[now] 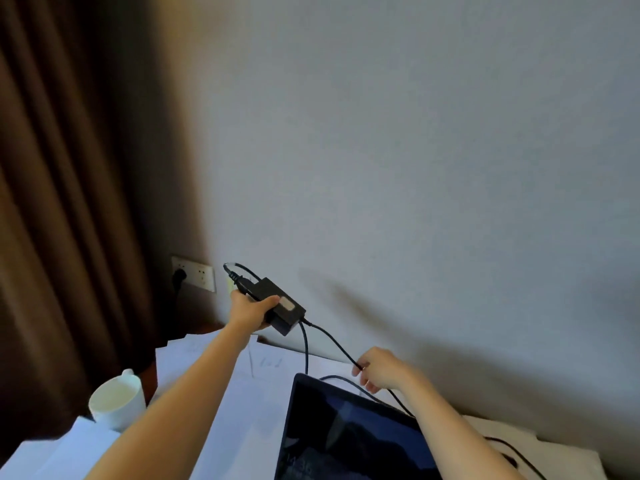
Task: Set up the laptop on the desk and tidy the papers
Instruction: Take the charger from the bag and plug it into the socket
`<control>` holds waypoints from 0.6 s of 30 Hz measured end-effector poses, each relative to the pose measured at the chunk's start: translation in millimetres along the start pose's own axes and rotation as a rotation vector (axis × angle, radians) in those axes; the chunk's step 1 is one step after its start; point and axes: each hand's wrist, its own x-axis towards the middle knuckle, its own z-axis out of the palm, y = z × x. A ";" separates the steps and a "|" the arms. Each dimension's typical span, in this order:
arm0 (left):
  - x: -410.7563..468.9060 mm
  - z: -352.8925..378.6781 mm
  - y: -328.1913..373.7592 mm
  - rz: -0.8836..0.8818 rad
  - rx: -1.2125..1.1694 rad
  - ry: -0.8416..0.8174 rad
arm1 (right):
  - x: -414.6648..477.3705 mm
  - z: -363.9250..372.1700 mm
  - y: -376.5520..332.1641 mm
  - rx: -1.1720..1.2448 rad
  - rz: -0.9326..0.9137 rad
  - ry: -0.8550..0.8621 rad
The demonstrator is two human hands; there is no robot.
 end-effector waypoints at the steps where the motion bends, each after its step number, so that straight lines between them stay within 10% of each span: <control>1: 4.2 -2.4 -7.8 -0.012 0.024 -0.002 | 1.4 6.6 -0.9 -0.040 0.014 -0.031; 8: 49.0 -13.8 -54.8 -0.133 0.219 -0.076 | 36.6 36.4 4.9 -0.343 0.106 -0.138; 18: 111.0 -40.7 -128.4 -0.370 0.456 -0.206 | 106.2 60.6 -61.7 -0.019 0.219 -0.249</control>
